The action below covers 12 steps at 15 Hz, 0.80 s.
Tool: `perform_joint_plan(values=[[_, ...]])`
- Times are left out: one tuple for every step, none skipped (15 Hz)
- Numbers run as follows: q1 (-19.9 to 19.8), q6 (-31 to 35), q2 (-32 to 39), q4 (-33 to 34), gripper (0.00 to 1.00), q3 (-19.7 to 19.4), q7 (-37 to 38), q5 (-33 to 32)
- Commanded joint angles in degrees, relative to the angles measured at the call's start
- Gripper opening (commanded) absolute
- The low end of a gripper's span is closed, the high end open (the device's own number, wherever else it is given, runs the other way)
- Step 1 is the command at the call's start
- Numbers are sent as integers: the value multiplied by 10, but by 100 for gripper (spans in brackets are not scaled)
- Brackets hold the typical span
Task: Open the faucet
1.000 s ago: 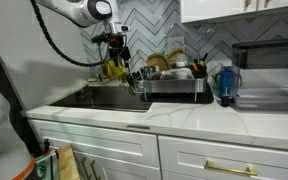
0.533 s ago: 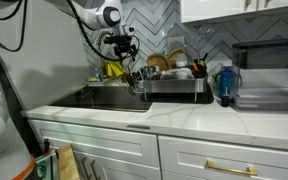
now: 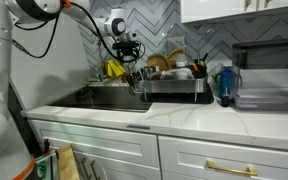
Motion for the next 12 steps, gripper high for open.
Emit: perform_joint_plan(values=[[3,-3,2,6,100,-2,0,0],[1,24,6,2,100,2,-4,13],[1,34,8,1,100,2,-2,16],[1,50,12,0,100,3,-2,20],[0,62,15,0,100,4,-4,24],[1,77,20,1,100,4,-2,26],[0,89,25,1,100,7,-2,32],[-1,97,33,3,100,10,0,43],[-3,100,39,4,100,15,-3,56],[-3,103,46,6,100,17,-3,65],[-2,104,53,8,100,19,-1,73],[-1,104,59,10,100,20,0,76]])
